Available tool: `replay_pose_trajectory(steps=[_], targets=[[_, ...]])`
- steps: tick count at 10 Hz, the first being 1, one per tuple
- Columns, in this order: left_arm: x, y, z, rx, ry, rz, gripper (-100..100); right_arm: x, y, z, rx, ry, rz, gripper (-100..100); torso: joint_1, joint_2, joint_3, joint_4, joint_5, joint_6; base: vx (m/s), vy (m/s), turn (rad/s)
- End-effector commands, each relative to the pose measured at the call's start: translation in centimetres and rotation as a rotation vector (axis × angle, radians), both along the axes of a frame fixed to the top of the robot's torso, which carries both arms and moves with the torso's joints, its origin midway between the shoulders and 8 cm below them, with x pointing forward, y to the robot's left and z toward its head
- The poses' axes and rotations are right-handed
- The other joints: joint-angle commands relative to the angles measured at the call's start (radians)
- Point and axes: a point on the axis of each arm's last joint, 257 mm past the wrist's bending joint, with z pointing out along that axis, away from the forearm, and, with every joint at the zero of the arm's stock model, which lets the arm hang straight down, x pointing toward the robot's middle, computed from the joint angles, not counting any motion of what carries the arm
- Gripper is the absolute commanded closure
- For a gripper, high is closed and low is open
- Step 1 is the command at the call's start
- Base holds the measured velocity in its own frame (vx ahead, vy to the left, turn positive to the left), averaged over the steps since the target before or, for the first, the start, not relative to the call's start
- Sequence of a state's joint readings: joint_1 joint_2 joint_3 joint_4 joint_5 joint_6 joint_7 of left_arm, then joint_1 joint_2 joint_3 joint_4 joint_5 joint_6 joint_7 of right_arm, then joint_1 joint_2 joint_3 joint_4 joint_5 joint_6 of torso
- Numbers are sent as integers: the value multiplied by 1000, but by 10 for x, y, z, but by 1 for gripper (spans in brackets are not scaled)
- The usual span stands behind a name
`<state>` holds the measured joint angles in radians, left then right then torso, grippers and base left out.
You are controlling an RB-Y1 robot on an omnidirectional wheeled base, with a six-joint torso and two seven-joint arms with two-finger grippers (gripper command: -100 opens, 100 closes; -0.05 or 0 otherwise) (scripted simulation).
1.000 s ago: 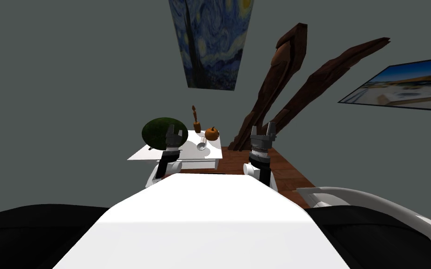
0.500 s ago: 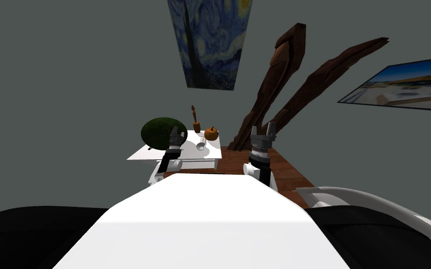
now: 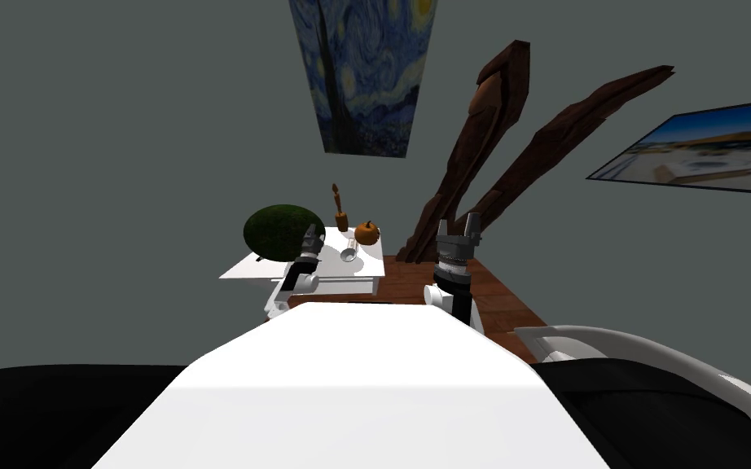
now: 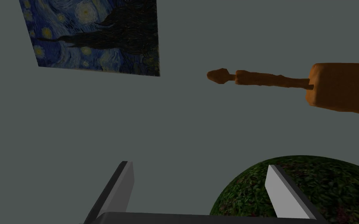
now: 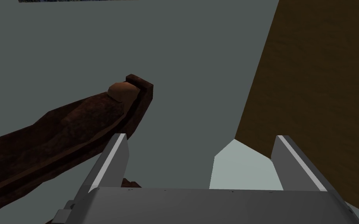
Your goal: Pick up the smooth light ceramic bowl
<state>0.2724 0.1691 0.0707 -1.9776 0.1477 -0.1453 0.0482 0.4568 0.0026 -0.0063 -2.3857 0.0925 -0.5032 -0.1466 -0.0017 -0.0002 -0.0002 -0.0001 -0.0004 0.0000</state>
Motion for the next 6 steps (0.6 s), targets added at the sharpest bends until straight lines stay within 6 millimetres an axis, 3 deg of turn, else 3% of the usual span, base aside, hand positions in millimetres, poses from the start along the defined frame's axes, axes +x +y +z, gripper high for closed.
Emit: replay_pose_trajectory(steps=[1,6], targets=[[4,3,-13,-11,43,2,-100,0,0,0,0,0,0,0,0,0,0,0,0,0,-2,-24,1],[33,18,-74,-59,224,9,-100,0,0,0,0,0,0,0,0,0,0,0,0,0,4,-33,0]])
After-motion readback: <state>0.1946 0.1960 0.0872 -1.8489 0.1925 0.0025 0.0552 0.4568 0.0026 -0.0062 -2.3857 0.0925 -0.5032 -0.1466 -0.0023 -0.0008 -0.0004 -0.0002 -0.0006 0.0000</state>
